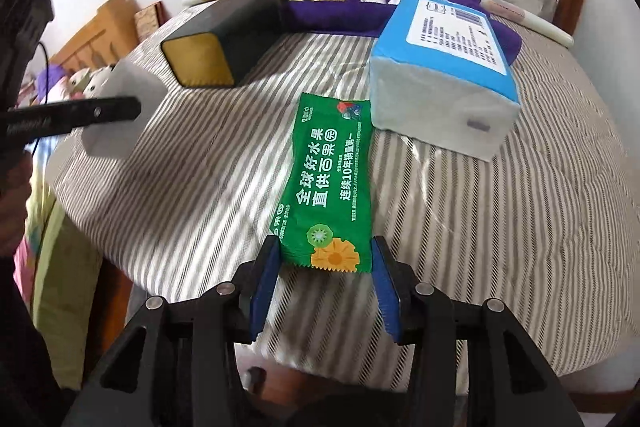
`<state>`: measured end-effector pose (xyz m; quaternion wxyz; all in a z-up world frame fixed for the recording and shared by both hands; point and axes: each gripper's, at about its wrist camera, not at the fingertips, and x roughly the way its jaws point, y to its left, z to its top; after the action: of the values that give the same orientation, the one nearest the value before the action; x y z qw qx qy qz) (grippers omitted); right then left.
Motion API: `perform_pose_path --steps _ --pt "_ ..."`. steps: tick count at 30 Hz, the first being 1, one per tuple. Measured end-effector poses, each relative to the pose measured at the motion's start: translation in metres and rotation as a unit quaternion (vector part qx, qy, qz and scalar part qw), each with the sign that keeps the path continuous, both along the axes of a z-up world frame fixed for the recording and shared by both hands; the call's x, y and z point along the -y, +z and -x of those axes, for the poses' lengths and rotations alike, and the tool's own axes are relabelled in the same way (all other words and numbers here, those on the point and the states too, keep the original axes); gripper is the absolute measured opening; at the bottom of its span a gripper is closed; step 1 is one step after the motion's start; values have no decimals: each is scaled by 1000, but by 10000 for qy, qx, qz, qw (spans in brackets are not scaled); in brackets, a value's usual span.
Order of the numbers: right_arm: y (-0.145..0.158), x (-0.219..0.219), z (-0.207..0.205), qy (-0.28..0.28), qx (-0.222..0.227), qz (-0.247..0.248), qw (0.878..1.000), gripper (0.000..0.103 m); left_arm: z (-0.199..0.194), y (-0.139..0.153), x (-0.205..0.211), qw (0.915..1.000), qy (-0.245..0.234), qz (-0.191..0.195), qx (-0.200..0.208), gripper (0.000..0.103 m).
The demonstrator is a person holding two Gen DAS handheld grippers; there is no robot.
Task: Organize soft objects
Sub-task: 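Reach the green snack packet with the right tool while the left tool holds the block, then grasp and lift the green snack packet with the right tool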
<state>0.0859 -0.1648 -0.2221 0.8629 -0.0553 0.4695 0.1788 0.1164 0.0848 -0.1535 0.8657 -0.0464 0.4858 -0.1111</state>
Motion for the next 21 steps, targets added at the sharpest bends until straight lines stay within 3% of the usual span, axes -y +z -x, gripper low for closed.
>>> perform_pose_path --steps 2,5,14,18,20,21 --pt "0 3 2 121 10 -106 9999 60 2 -1 0 9999 65 78 -62 42" --pt "3 6 -4 130 251 -287 9992 67 4 -2 0 9998 134 96 -133 42" --pt "-3 -7 -37 -80 367 -377 9986 68 11 0 4 9995 235 32 -228 42" --pt "-5 -16 -33 -53 570 -69 9983 59 12 2 5 9994 259 38 -217 42" --pt "-5 -16 -30 -36 693 62 9976 45 11 2 7 9994 286 33 -211 42" --pt "-6 -13 -29 -9 682 15 9977 44 11 3 8 9994 284 38 -213 42"
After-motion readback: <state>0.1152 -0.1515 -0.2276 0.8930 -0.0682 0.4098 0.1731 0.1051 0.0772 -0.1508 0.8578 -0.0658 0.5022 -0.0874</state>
